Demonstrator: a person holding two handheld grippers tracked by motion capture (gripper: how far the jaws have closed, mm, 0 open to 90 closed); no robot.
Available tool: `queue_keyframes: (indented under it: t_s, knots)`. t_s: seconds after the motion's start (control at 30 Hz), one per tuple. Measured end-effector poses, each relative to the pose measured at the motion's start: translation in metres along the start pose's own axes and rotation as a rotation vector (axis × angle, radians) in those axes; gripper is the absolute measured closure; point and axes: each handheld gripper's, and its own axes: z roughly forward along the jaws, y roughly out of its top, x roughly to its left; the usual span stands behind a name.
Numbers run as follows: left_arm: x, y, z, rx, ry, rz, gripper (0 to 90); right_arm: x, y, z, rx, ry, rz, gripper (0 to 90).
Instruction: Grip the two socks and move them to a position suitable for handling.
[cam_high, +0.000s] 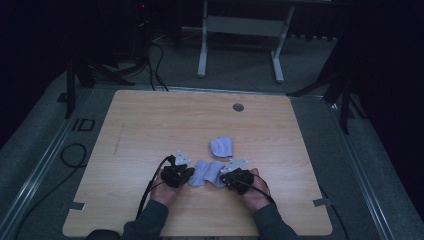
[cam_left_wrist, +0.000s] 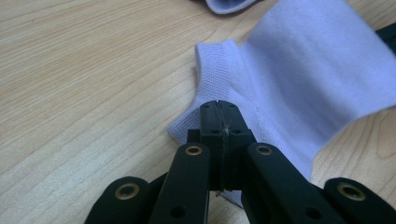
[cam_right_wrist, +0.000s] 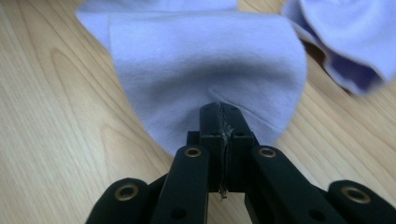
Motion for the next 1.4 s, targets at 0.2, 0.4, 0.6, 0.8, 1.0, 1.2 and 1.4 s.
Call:
queue_keyframes:
  t_s: [0.2,0.4,0.6,0.8,1.0,1.2,1.4]
  knots:
    - [0.003,-0.002,-0.002,-0.003,-0.001,-0.013,89.7,-0.013,-0.012,-0.008,-0.001,-0.012,0.034,87.5]
    - [0.005,-0.004,-0.004,-0.003,-0.009,-0.025,89.7,-0.028,-0.021,-0.013,-0.002,-0.034,0.076,85.4]
    - [0.004,-0.004,-0.004,-0.003,-0.013,-0.027,89.7,-0.034,-0.025,-0.015,-0.001,-0.066,0.079,85.3]
    - [0.004,-0.004,-0.003,-0.005,-0.029,-0.032,89.6,-0.034,-0.021,-0.016,0.010,-0.054,0.101,79.8]
    - [0.003,-0.004,-0.003,-0.004,-0.023,-0.027,89.6,-0.034,-0.008,-0.025,-0.030,-0.050,0.093,77.1]
    - [0.002,-0.004,-0.003,-0.010,-0.019,-0.032,89.6,-0.034,0.021,-0.018,-0.029,-0.055,0.055,73.9]
    - [0.001,-0.004,-0.003,-0.012,-0.011,-0.028,89.5,-0.039,0.049,0.001,-0.027,-0.054,0.070,70.0]
